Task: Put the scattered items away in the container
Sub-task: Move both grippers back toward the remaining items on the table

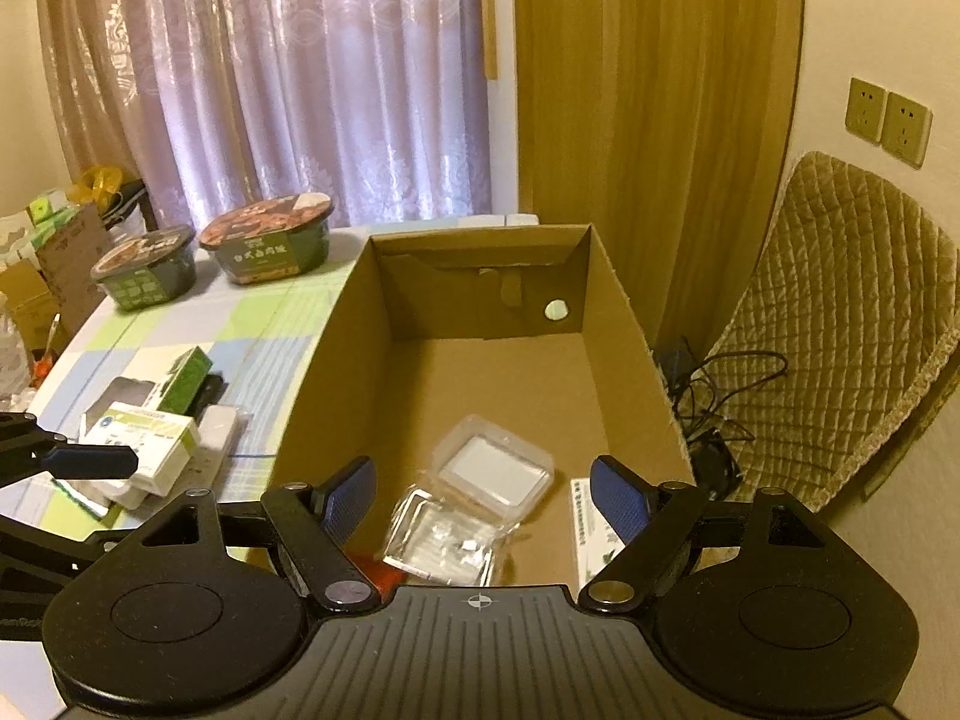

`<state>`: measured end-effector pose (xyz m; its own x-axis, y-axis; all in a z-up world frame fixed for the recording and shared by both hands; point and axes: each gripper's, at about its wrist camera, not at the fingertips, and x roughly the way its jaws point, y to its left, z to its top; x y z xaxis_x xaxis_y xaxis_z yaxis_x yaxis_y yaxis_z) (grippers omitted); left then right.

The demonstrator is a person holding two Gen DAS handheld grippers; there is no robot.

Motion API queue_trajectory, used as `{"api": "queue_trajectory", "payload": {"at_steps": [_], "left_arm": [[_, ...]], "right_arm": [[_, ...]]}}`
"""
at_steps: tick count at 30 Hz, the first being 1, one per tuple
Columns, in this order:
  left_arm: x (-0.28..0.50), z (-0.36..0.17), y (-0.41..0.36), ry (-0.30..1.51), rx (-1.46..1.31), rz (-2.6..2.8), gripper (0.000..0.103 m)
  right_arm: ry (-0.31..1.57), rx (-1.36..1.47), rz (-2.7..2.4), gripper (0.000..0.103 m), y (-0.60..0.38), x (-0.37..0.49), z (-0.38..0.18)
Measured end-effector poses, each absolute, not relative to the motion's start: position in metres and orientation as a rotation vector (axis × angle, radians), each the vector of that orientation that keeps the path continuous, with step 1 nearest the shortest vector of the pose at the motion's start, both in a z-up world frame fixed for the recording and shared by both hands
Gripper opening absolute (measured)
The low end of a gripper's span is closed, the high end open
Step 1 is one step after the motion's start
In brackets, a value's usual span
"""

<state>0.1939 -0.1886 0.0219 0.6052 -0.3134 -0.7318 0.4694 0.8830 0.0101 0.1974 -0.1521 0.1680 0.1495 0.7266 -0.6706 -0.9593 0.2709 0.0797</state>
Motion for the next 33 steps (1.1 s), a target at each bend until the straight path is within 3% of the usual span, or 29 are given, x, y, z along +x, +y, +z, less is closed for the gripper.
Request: {"api": "queue_trajectory", "payload": {"at_steps": [33], "left_arm": [[0.116,0.012,-0.048,0.847,0.094,-0.219,0.068]], "right_arm": [[0.626,-0.515,1.455,0.084,-0.152,0.069,0.190]]}}
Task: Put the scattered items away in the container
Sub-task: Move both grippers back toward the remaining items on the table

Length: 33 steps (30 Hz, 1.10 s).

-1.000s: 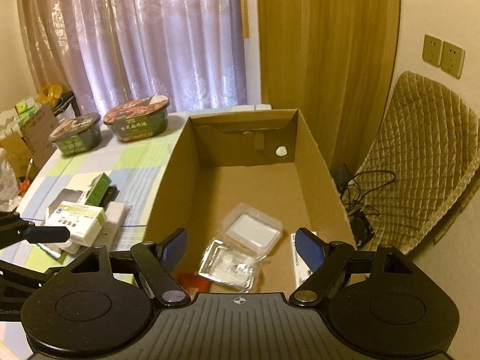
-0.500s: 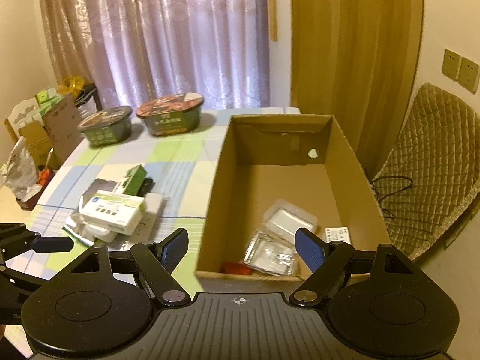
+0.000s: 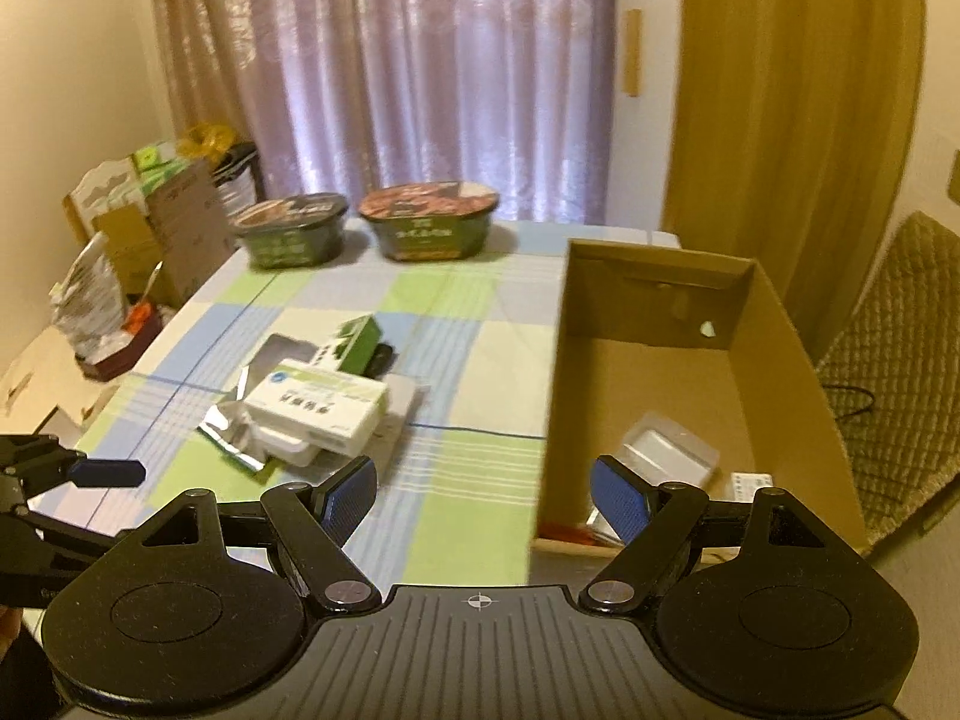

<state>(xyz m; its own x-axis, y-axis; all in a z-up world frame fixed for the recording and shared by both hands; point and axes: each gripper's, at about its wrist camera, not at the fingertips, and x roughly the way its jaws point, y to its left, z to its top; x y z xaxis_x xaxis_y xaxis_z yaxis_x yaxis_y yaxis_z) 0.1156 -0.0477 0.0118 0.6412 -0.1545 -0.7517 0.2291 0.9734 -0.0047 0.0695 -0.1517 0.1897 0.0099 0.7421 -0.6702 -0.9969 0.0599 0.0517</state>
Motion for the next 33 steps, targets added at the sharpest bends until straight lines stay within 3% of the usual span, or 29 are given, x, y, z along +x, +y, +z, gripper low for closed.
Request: {"api": "queue_trajectory", "payload": {"at_steps": [18,33], "left_arm": [[0.139,-0.014,0.017,0.898,0.125,-0.193,0.072],[0.200,-0.038,0.036,0.890,0.276,-0.336,0.074]], "right_arm": [[0.523,-0.849,1.733,0.084,-0.080,0.008,0.163],[0.266,-1.318,1.995,0.084,0.015,-0.030,0.116]]}}
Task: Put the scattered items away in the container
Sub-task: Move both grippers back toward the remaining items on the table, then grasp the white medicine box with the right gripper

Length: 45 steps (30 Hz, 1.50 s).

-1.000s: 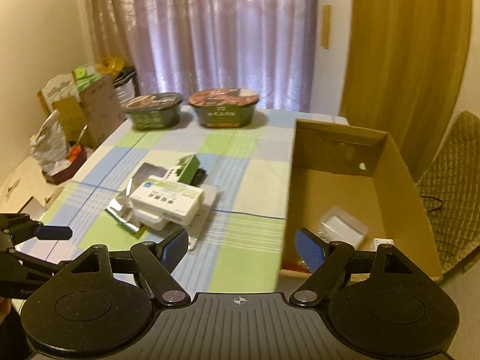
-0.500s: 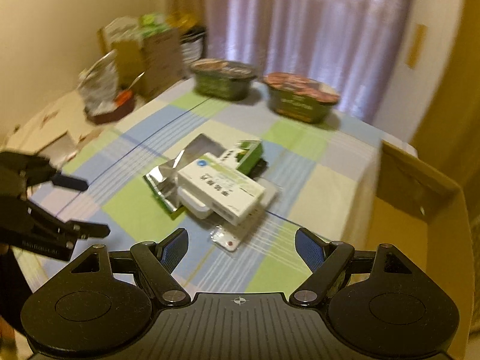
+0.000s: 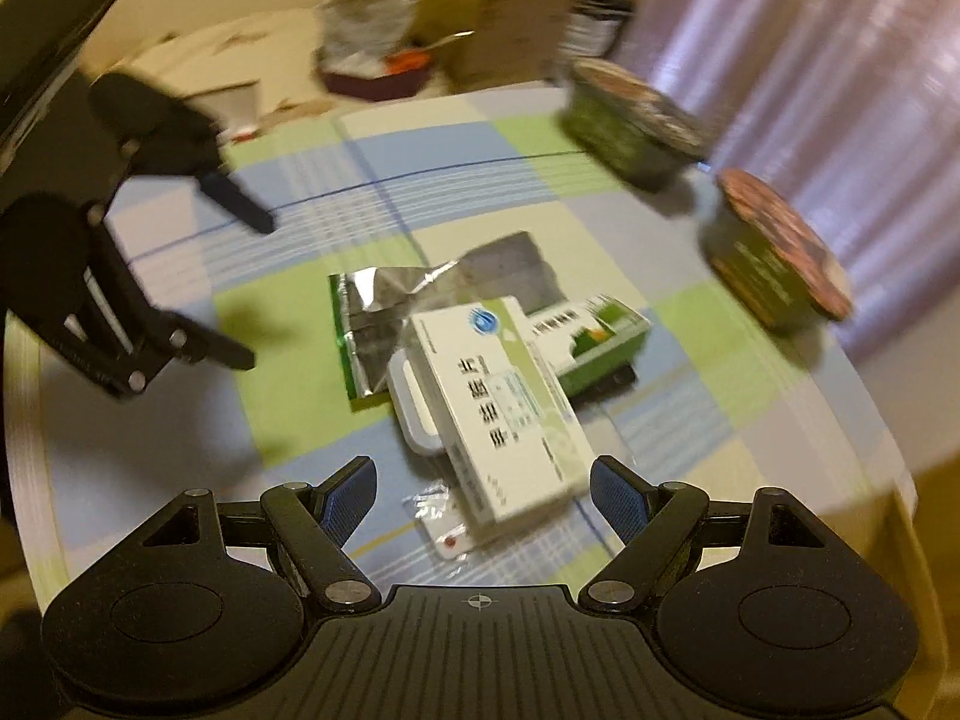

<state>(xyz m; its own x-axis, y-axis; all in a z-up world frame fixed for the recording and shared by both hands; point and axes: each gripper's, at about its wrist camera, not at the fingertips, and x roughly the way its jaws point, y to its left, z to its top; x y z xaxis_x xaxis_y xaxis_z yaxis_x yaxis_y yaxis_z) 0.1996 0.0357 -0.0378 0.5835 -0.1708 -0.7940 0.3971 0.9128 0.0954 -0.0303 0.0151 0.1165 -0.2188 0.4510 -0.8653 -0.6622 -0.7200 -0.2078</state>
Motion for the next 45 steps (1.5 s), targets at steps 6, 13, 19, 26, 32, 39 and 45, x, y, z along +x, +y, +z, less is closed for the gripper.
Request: {"api": "queue_trajectory", "payload": {"at_steps": [6,13,19,26,32,39,45], "left_arm": [[0.215,-0.051,0.034,0.886,0.334,-0.388,0.076],[0.224,-0.064,0.027,0.882,0.374,-0.472,0.077],[0.234,-0.065,0.025,0.853,0.422,-0.528,0.078],[0.242,-0.063,0.026,0.846,0.468,-0.569,0.079],[0.248,-0.062,0.019,0.827,0.561,-0.641,0.079],[0.261,-0.063,-0.007,0.776,0.756,-0.816,0.079],[0.279,-0.072,-0.034,0.737,0.921,-0.959,0.079]], "right_arm": [[0.233,-1.435,2.054,0.084,0.055,-0.037,0.097],[0.214,-1.562,2.087,0.084,0.088,-0.040,0.073],[0.271,-1.637,2.122,0.084,0.103,-0.044,0.059],[0.366,-1.667,2.156,0.083,0.115,-0.049,0.056],[0.344,-1.675,2.177,0.075,0.094,-0.045,0.068],[0.225,-1.794,2.165,0.075,0.051,-0.027,0.072],[0.214,-1.827,2.147,0.075,0.025,-0.010,0.063]]}}
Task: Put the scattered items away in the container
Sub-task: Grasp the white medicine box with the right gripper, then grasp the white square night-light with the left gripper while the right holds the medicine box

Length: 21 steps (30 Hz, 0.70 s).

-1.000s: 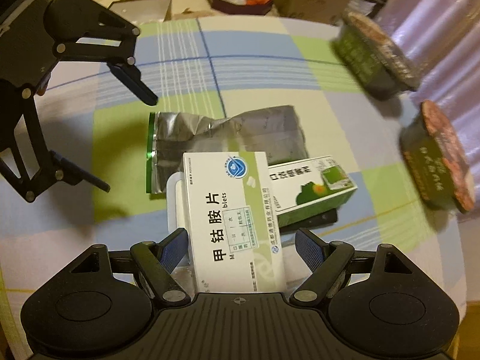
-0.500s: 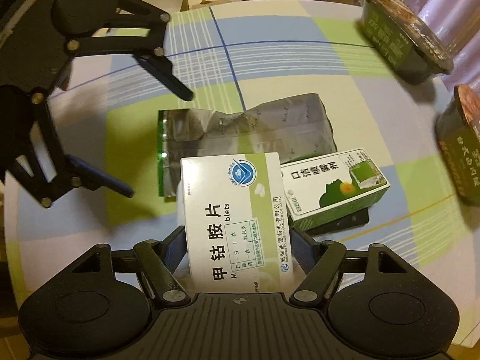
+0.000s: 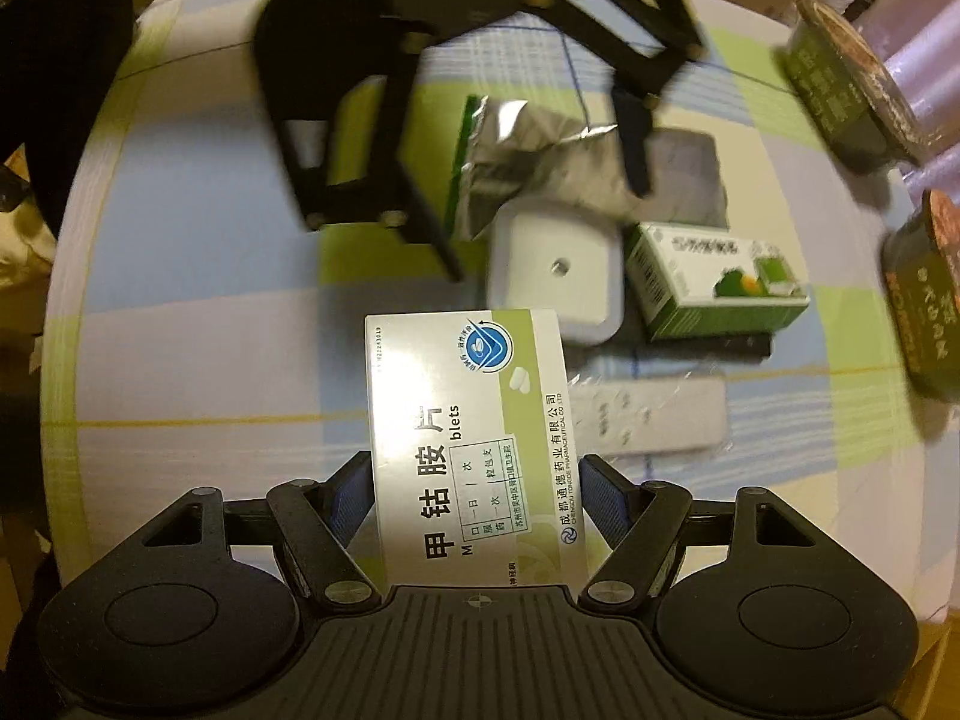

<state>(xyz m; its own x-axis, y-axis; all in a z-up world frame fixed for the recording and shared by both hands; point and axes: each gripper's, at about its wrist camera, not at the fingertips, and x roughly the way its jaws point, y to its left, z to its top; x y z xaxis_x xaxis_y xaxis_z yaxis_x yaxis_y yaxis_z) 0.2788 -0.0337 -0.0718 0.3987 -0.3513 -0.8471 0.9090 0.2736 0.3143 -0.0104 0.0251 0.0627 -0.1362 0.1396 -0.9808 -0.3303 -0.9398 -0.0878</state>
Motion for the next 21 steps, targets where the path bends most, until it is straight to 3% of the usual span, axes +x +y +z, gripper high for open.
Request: {"api": "queue_trajectory", "payload": {"at_steps": [6,8,10,21], "left_arm": [[0.295,-0.085,-0.047,0.807,1.026,-1.064,0.075],[0.299,-0.088,-0.049,0.841,1.030,-1.084,0.065],[0.298,-0.091,-0.051,0.848,1.059,-1.085,0.063],[0.222,-0.077,-0.042,0.917,1.029,-1.118,0.063]], "right_arm": [[0.220,-1.828,2.141,0.075,0.008,0.001,0.057],[0.231,-1.825,2.137,0.075,0.005,0.004,0.054],[0.237,-1.821,2.129,0.075,0.003,0.007,0.051],[0.345,-1.715,2.078,0.075,-0.022,-0.010,0.047]]}}
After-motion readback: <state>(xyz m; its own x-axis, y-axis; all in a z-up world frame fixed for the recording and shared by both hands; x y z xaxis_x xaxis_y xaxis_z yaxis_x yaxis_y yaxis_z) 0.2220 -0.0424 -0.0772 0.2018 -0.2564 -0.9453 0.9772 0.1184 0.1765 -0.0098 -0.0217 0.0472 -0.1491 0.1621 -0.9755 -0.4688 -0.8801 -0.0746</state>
